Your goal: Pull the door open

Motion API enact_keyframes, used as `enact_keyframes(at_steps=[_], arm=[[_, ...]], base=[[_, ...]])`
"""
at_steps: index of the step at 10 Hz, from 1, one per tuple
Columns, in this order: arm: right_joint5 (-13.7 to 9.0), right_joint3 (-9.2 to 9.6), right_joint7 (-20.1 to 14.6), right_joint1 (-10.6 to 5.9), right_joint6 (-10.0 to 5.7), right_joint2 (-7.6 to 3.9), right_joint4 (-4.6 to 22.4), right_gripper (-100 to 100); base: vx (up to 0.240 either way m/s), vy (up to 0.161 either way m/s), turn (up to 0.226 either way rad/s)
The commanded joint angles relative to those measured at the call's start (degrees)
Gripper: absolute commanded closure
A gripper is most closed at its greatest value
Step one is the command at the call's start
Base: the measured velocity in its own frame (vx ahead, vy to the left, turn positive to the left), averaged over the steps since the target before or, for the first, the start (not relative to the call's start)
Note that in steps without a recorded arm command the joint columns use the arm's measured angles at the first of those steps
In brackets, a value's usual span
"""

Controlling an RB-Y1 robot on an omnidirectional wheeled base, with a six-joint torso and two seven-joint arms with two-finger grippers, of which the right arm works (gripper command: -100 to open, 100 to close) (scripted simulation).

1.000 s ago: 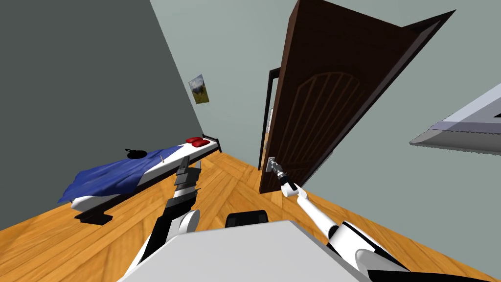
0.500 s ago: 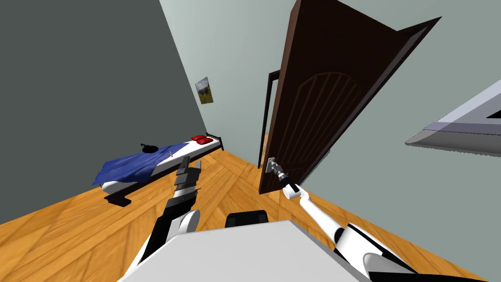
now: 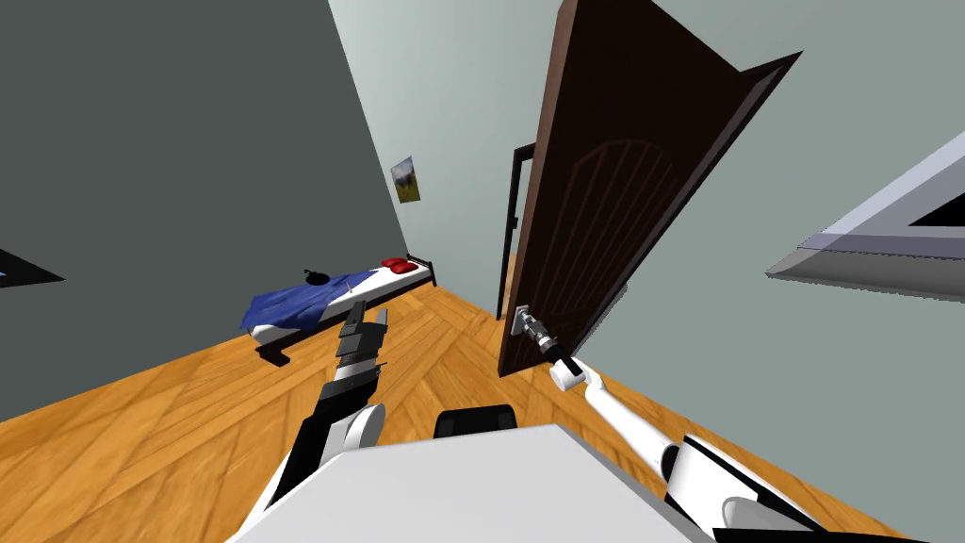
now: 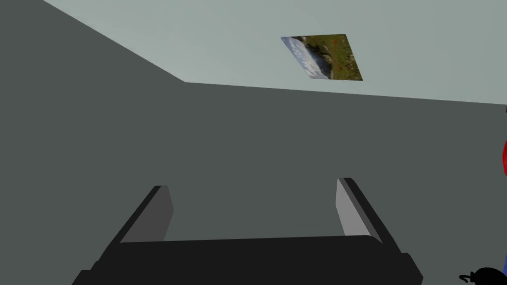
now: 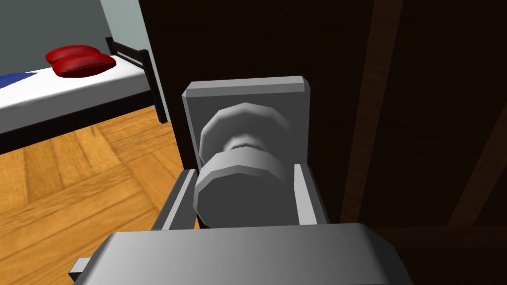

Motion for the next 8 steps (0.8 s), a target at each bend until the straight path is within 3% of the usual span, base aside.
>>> enact_keyframes(at_steps=[1, 8], arm=[[0.0, 0.00, 0.0, 0.00, 0.00, 0.00, 0.0, 100], [1.7, 4.47, -5.3, 1.87, -5.33, -5.43, -1.5, 100]], base=[[-0.088, -0.040, 0.024], [-0.164, -0.107, 0.094]])
